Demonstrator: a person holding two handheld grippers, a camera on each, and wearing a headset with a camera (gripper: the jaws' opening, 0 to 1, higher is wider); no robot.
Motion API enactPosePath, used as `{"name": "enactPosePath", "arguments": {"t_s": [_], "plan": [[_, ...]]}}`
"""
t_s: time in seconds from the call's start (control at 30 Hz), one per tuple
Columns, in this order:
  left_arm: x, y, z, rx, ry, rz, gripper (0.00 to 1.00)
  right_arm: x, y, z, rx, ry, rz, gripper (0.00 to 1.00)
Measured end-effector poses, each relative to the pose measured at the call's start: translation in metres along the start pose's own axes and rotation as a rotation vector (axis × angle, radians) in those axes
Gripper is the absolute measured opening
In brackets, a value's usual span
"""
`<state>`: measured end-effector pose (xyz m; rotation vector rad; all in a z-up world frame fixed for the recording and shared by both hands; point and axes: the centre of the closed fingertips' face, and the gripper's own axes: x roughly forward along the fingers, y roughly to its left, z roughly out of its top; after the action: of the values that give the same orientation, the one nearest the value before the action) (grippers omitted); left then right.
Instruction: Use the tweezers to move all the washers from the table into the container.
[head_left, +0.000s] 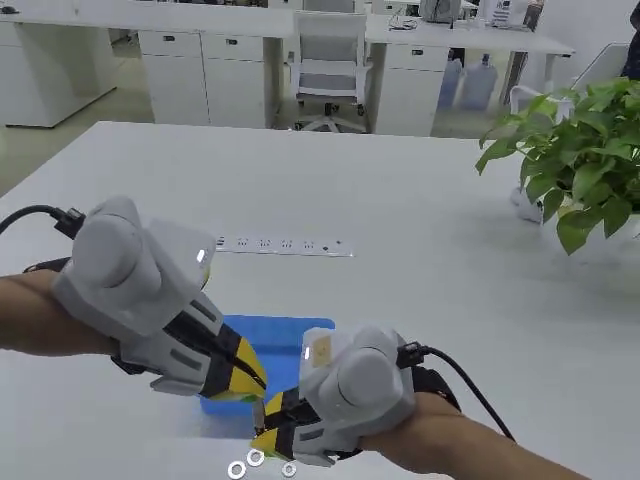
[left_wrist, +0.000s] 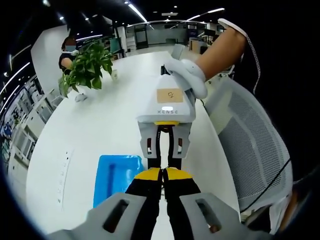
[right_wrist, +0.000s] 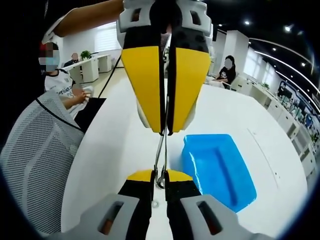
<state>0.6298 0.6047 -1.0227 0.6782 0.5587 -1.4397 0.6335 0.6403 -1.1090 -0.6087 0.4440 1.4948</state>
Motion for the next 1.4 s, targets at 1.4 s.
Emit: {"name": "enactPosePath", "arguments": {"t_s": [1.4], "plan": [[0.026, 0.085, 0.002, 0.057, 0.023, 0.007, 0.05, -0.002, -0.091, -0.025, 0.064, 0.005, -0.095, 0.09]]}}
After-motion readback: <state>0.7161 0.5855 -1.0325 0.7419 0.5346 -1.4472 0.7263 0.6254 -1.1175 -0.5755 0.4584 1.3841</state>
